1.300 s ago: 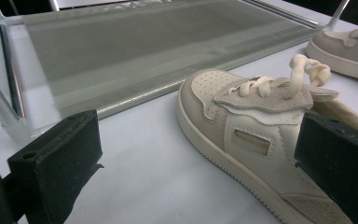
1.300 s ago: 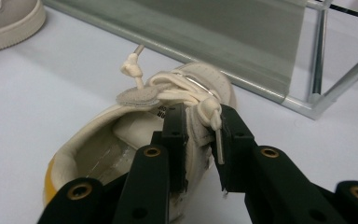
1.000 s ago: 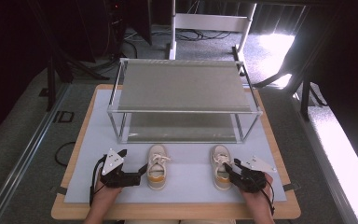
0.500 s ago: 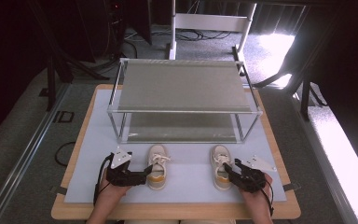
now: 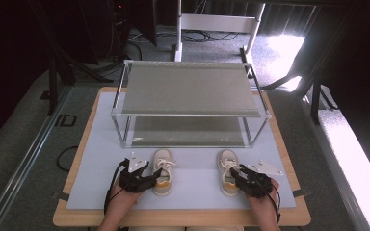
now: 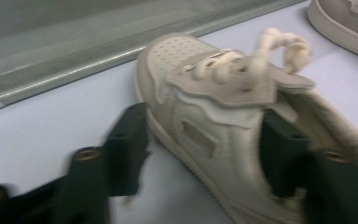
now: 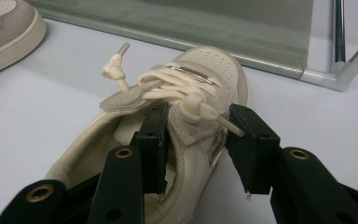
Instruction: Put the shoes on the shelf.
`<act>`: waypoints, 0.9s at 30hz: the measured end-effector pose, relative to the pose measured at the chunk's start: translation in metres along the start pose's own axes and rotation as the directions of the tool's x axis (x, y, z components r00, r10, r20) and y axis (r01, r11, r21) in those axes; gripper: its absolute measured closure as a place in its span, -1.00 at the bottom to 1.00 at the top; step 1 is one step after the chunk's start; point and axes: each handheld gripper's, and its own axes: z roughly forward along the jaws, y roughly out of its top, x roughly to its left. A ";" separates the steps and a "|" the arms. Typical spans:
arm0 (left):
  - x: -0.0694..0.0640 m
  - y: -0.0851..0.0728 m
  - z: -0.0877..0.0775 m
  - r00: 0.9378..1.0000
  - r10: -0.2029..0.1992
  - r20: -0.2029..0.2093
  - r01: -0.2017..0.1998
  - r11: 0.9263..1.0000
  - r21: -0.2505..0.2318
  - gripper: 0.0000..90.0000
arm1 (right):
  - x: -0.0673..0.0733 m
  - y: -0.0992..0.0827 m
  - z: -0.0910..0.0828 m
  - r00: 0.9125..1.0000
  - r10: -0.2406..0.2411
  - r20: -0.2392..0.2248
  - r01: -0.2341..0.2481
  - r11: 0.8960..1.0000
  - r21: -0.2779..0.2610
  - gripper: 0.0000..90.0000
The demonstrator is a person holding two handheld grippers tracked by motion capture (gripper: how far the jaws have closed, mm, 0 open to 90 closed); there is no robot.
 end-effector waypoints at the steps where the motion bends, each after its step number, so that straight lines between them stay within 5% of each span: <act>1: -0.003 0.000 0.000 1.000 0.010 -0.005 -0.010 1.000 0.005 0.21 | 0.000 0.000 0.000 1.000 0.001 0.002 -0.001 1.000 0.000 0.32; 5: -0.013 0.002 -0.001 0.996 0.055 -0.077 -0.055 0.998 0.007 0.37 | 0.004 0.001 -0.003 0.999 -0.030 0.038 0.030 1.000 -0.006 0.46; 8: -0.014 0.003 -0.005 0.986 0.092 -0.140 -0.094 0.996 -0.002 0.59 | 0.006 0.002 -0.005 0.996 -0.070 0.060 0.070 0.998 -0.002 0.55; 13: -0.009 0.002 -0.009 0.986 0.078 -0.151 -0.083 0.996 -0.027 0.75 | 0.007 0.005 -0.006 0.993 -0.087 0.077 0.088 0.996 -0.009 0.67; 27: -0.009 0.022 -0.002 0.988 0.061 -0.139 -0.070 0.995 -0.066 0.79 | 0.004 0.027 -0.004 0.995 -0.074 0.063 0.078 0.995 -0.061 0.69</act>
